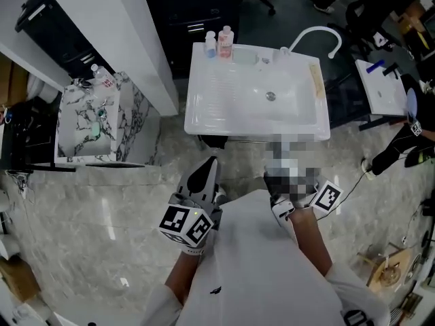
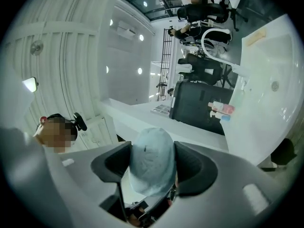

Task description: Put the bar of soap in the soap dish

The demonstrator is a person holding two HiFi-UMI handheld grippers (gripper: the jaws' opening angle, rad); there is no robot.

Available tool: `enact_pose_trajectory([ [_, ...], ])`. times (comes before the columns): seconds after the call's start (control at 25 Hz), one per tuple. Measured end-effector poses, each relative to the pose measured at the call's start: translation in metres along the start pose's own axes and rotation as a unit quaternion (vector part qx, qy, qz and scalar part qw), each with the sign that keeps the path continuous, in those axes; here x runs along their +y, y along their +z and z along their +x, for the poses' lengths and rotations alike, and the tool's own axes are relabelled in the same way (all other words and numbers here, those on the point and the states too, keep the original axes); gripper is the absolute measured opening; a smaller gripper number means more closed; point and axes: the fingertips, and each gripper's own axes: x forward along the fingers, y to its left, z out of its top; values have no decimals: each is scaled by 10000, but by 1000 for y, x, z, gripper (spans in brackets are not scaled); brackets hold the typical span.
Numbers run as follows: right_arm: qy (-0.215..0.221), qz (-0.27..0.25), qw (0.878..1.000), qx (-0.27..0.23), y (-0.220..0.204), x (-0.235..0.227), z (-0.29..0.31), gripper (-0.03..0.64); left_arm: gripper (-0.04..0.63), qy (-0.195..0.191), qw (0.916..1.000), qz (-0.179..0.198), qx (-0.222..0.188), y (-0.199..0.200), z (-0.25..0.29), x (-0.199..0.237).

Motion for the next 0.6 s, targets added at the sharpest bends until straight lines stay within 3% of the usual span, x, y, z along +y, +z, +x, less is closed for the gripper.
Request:
enact_pose_trajectory([
  [0.28, -337, 20, 9994, 96, 3, -12, 6, 293, 8, 149, 9992, -361, 98, -5, 0, 26],
  [0.6, -421, 314, 9986, 96, 16, -50, 28, 293, 8, 489, 9980, -346, 197, 2, 13, 51],
])
